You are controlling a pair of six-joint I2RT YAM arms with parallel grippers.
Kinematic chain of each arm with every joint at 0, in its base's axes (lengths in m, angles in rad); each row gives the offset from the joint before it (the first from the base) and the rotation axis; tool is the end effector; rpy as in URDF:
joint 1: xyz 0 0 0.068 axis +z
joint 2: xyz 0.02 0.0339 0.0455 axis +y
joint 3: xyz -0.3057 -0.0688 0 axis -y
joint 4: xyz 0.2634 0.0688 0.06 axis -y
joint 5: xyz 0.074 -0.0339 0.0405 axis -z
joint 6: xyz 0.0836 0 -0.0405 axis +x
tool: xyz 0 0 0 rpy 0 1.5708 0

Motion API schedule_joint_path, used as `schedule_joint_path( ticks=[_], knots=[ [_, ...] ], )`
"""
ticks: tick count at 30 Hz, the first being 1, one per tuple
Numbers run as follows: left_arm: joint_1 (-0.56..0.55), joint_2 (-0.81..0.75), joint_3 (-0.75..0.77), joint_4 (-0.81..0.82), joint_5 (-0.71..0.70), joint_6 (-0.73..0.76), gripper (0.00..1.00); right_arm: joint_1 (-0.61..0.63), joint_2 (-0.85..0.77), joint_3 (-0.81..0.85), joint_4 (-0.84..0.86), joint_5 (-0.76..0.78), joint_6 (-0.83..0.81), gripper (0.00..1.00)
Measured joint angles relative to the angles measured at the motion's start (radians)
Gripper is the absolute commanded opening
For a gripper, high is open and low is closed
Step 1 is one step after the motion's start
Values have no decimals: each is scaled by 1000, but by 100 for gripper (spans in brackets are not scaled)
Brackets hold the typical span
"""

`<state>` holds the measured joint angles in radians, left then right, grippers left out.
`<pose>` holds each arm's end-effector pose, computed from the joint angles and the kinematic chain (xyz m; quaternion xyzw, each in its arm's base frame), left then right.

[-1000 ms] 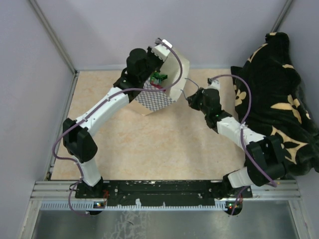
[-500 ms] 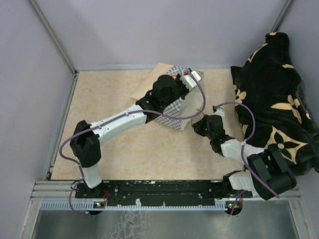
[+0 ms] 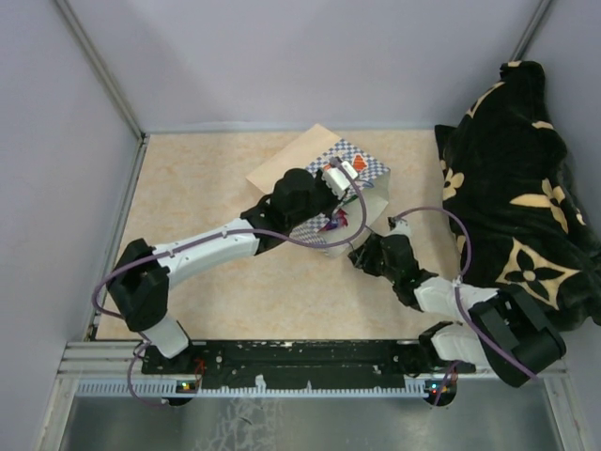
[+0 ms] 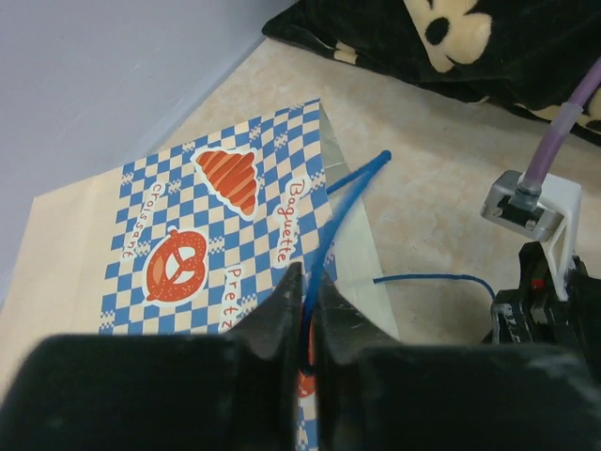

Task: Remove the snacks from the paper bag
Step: Adjust the paper bag at the center of the board.

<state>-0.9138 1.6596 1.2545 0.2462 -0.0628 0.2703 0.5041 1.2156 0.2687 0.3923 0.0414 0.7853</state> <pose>0.2902 -0.3676 0.3444 0.4076 0.6425 -0.1824 0.6227 0.2207 0.1178 0.1384 0.1324 0.8635 0.2779 0.3996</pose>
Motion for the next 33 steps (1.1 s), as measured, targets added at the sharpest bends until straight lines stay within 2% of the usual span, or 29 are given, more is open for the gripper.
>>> schedule_joint_path(
  ticks=[2, 3, 4, 7, 13, 18, 20, 24, 27, 30, 33],
  knots=[
    [0, -20, -13, -3, 15, -28, 62, 1, -31, -21, -8, -12, -6, 94],
    [0, -29, -15, -9, 27, -45, 78, 3, -61, -27, -19, -25, -20, 98],
    [0, -35, -15, -12, 33, -48, 87, 4, -72, -27, -23, -27, -18, 99],
    [-1, -60, -16, -37, 56, -100, 98, 4, -180, -24, -126, -33, -58, 99],
    [-8, -174, -59, -66, 50, -173, 100, 3, -445, 42, -357, 7, -159, 99],
    [-1, -338, -135, -77, -91, -279, 100, 3, -664, 88, -406, 12, -218, 99],
    [34, -396, -145, -130, -148, -372, 100, 3, -719, 96, -404, 19, -228, 99],
    [211, -428, -175, -218, -188, -597, 98, 3, -675, 149, -400, 52, -261, 99],
    [334, -435, -289, -232, -182, -730, 96, 3, -569, 227, -380, 68, -311, 99],
    [394, -411, -359, -264, -169, -796, 96, 3, -458, 319, -347, 65, -367, 99],
    [420, -372, -361, -276, -162, -824, 96, 0, -372, 405, -312, 45, -414, 99]
  ],
)
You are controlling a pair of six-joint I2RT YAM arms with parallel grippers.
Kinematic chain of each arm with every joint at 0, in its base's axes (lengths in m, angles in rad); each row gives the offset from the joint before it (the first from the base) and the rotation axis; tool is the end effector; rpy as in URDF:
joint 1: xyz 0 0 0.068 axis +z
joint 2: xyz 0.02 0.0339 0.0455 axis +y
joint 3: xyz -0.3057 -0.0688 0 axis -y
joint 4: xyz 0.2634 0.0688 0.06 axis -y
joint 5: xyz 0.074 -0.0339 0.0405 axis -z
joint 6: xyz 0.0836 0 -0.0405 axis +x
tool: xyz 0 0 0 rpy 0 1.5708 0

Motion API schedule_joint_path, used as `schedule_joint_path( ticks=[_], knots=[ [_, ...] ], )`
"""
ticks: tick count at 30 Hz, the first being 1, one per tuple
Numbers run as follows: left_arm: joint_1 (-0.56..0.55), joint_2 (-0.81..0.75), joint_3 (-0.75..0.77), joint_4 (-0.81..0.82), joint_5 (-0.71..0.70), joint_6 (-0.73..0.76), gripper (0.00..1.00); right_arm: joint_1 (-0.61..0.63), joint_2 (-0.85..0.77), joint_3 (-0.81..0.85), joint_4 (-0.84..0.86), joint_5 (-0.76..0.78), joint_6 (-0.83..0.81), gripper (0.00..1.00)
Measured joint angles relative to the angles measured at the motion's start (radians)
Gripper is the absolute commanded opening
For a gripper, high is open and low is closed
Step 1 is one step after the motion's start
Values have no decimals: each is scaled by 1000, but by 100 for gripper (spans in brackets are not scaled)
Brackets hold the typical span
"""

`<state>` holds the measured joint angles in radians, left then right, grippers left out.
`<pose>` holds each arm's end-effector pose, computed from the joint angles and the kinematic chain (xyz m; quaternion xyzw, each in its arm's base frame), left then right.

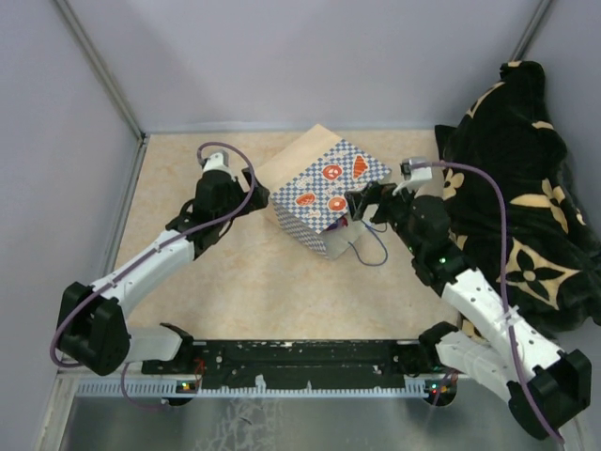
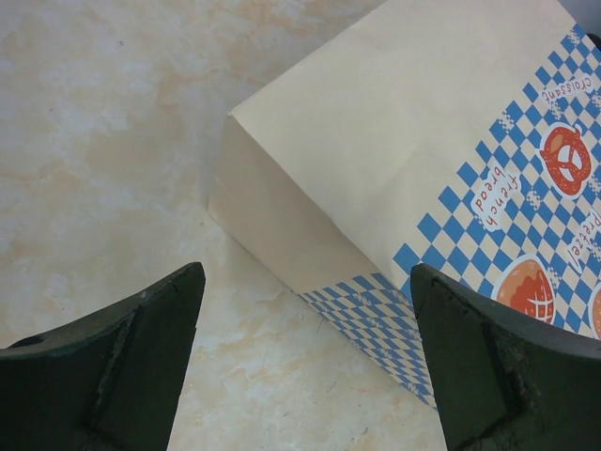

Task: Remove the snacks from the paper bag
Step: Adjust the paper bag at the center of the board.

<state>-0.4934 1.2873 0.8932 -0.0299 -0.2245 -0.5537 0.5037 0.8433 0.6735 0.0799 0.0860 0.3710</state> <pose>0.3104 -0.1458 0.2973 -0.0859 0.8326 -0.1880 0.5139 0.2164 0.1111 0.3423 -0.0200 0.7378 0.2567 0.6240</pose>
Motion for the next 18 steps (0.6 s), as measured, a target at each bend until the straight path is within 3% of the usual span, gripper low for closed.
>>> schedule_joint_path(
  ticks=[8, 18],
  knots=[
    [17, 55, 53, 6, 25, -7, 95, -45, 198, 232, 11, -145, -66, 99],
    [18, 106, 74, 8, 61, -7, 95, -76, 218, 258, -9, -219, -85, 99]
  ],
)
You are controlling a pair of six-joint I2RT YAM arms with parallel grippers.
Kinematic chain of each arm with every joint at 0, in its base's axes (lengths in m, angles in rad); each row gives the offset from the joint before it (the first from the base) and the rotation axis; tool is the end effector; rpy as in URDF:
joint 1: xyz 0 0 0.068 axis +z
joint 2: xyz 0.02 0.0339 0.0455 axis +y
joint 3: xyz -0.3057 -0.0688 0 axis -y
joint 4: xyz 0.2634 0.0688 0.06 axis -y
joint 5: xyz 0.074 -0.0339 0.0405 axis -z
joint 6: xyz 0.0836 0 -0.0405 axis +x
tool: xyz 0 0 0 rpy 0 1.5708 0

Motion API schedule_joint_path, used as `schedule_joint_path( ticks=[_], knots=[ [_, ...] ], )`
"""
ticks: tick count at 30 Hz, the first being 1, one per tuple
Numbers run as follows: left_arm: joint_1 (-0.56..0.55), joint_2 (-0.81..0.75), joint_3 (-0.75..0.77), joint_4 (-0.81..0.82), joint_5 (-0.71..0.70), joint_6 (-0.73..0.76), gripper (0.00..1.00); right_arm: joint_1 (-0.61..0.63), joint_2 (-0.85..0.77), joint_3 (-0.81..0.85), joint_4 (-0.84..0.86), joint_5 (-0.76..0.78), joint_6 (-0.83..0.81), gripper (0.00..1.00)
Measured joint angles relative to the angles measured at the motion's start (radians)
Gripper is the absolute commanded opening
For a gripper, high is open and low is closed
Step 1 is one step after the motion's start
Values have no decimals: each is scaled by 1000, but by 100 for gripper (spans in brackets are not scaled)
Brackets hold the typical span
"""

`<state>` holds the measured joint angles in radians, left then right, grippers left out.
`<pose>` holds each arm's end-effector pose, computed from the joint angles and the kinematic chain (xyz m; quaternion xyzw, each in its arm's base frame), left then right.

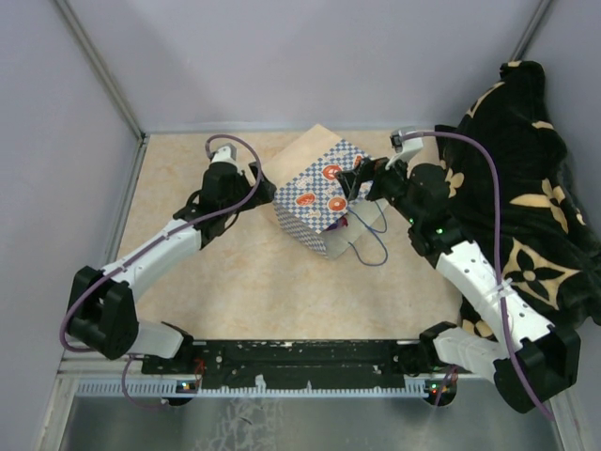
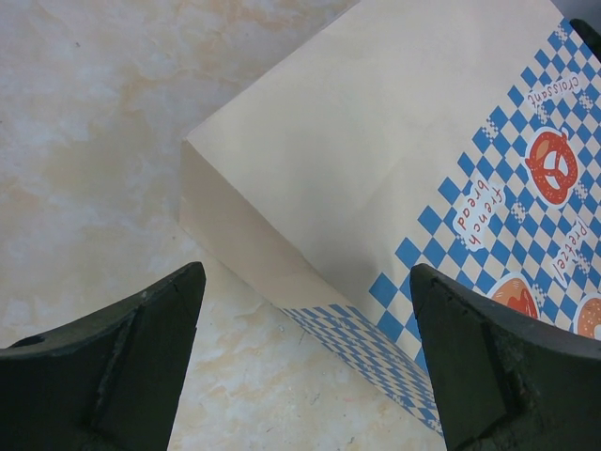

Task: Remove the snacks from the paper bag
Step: Adjust the paper bag at the center of the board.

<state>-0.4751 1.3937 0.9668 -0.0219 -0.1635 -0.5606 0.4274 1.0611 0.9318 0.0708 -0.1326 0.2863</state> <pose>0.3368 -0.1579 0.2921 -0.0795 0.8413 -0.2024 0.4950 0.2651 0.1329 0.3967 -0.0965 0.7209 0.2843 0.6246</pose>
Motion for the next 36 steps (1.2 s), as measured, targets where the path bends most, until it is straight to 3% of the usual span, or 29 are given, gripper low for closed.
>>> schedule_joint_path(
  ticks=[16, 25, 29, 36],
  knots=[
    [0, 0, 20, 0, 0, 12, 96, -26, 2, 0, -35, -16, -19, 99],
    [1, 24, 19, 38, 12, 6, 89, -67, 68, 74, -124, -7, -38, 95],
    [2, 37, 8, 53, 24, 3, 87, -100, 125, 116, -150, -10, -40, 95],
    [2, 49, 0, 68, 26, 10, 78, -233, 372, 326, -204, -95, -24, 92]
  ],
)
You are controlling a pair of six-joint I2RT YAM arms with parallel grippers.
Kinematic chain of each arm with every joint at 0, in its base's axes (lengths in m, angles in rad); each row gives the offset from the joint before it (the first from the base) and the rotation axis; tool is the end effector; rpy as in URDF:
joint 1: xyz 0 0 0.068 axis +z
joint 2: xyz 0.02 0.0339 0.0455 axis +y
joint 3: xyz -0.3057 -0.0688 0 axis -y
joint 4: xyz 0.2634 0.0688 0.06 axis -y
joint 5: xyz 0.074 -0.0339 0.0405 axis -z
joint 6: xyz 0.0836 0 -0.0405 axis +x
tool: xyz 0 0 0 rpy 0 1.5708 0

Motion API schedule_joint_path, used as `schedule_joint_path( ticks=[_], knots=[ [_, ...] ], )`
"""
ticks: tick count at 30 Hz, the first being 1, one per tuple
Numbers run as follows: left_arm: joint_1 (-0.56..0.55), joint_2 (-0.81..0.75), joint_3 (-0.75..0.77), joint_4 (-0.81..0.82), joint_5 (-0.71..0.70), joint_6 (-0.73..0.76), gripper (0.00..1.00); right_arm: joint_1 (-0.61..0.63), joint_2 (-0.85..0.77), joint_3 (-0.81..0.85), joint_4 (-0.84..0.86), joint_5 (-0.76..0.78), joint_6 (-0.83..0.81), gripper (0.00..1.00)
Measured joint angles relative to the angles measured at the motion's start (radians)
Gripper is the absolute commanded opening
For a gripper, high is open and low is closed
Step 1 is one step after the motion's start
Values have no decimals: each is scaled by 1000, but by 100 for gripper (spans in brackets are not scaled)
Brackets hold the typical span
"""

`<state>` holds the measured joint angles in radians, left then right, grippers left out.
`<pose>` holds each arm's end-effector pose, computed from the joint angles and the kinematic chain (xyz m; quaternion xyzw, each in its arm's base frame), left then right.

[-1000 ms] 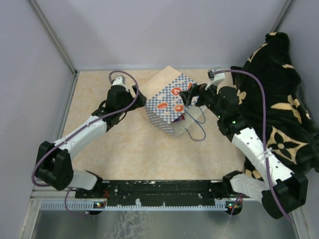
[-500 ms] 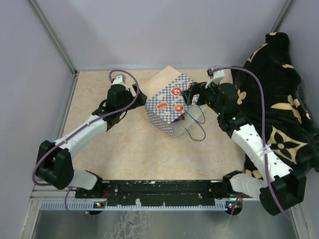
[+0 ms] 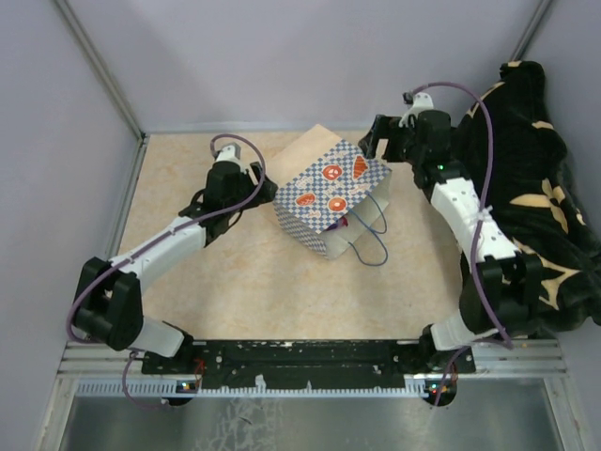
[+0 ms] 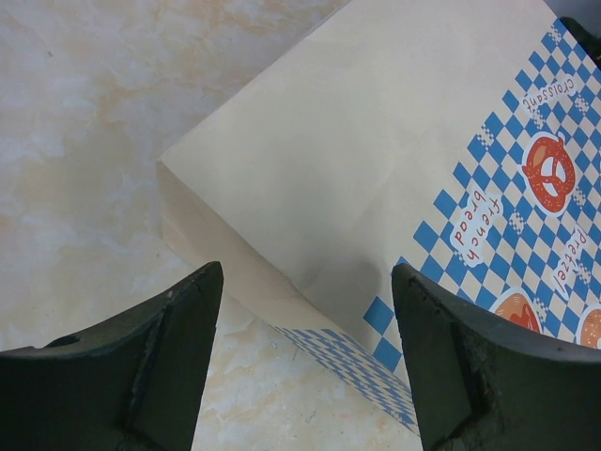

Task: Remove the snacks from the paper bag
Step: Adjust the paper bag at the center of the board.

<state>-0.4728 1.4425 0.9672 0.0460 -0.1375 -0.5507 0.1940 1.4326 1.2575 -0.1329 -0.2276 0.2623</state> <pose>0.3481 -0.1652 0.2842 -0.0698 0.8374 -0.2135 0.4982 0.3848 0.0948 0.3824 -0.0396 0.8038 0.2219 0.5505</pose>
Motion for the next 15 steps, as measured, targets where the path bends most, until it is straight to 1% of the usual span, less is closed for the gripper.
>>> schedule_joint_path(
  ticks=[4, 9, 11, 15],
  knots=[
    [0, 19, 0, 13, 4, 10, 76, -39, 168, 173, -47, -44, -5, 91],
    [0, 74, 11, 20, 27, 27, 72, -40, 380, 410, -142, -130, -35, 83],
    [0, 87, 18, 23, 36, 29, 71, -40, 432, 450, -166, -161, -44, 81],
    [0, 96, 20, 29, 46, 33, 70, -40, 491, 454, -195, -207, -45, 77]
  ],
)
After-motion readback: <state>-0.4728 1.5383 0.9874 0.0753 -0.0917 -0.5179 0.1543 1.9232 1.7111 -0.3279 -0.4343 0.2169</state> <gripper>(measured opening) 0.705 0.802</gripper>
